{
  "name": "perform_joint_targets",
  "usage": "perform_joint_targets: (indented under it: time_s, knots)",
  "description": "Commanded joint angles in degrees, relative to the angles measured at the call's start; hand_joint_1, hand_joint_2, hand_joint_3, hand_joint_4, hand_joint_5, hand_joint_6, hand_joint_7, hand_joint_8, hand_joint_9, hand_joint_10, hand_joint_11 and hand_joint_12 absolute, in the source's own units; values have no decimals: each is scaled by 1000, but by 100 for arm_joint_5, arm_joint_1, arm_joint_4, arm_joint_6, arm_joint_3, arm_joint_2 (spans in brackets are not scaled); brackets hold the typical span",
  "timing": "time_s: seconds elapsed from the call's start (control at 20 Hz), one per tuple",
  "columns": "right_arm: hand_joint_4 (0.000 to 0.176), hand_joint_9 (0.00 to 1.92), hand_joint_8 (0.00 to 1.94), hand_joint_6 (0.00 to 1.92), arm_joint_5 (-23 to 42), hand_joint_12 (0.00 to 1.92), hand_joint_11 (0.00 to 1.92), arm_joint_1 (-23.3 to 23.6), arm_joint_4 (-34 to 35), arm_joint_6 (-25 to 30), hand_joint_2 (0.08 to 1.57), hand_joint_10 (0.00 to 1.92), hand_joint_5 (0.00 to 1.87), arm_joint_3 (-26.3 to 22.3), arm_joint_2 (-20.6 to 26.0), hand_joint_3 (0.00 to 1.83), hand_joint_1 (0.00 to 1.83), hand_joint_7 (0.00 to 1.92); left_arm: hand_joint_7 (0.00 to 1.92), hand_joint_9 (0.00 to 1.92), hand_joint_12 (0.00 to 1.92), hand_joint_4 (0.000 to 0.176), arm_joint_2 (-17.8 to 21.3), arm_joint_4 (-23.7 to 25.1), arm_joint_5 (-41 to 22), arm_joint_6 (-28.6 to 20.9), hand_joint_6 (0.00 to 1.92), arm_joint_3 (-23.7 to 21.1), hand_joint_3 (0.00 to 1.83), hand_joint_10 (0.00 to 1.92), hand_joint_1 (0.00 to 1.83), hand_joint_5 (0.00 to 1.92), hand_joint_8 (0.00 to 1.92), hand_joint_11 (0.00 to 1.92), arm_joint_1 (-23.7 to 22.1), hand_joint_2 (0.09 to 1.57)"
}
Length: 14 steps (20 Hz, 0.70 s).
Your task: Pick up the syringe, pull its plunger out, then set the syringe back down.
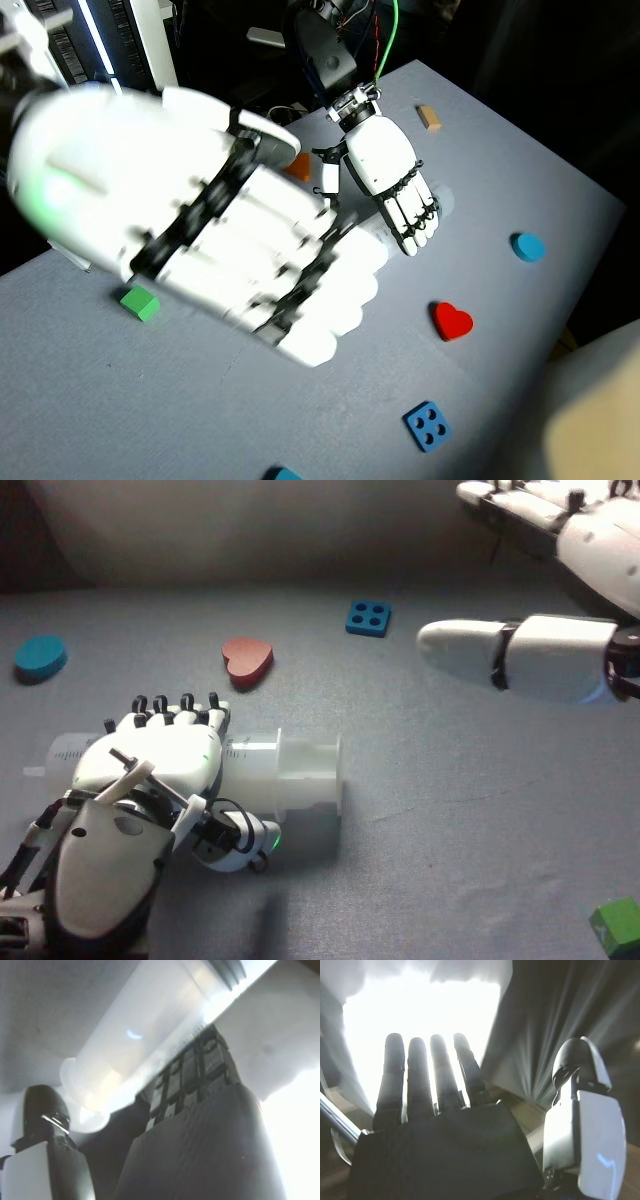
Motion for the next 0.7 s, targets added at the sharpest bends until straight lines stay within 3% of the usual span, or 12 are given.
perform_joint_targets:
  time_s: [0.0, 0.25, 0.35, 0.65]
  knots:
    - [0, 64, 0, 1, 906, 364, 0, 8, -632, 188, 1032, 0, 103, -25, -57, 3, 6, 63, 72, 47, 221, 0, -30, 369, -288, -24, 1, 32, 1, 1, 626, 26, 1, 0, -5, 1068]
    - [0, 48, 1, 0, 1146, 371, 0, -136, -819, 425, 1039, 0, 94, -42, -94, 3, 13, 64, 90, 65, 305, 0, -117, 439, -262, -100, 3, 174, 0, 2, 637, 52, 2, 0, 28, 1070]
    - [0, 52, 1, 1, 1157, 405, 0, -235, -857, 512, 1038, 2, 97, -40, -102, 2, 16, 65, 74, 54, 211, 0, -164, 505, -195, -120, 3, 244, 0, 4, 643, 50, 5, 0, 55, 1068]
    - [0, 35, 2, 0, 982, 316, 0, -518, -905, 707, 1048, 0, 62, -41, -135, 2, 20, 50, 88, 63, 289, 0, -289, 703, -179, -346, 0, 378, 0, 1, 697, 49, 2, 0, 264, 1038]
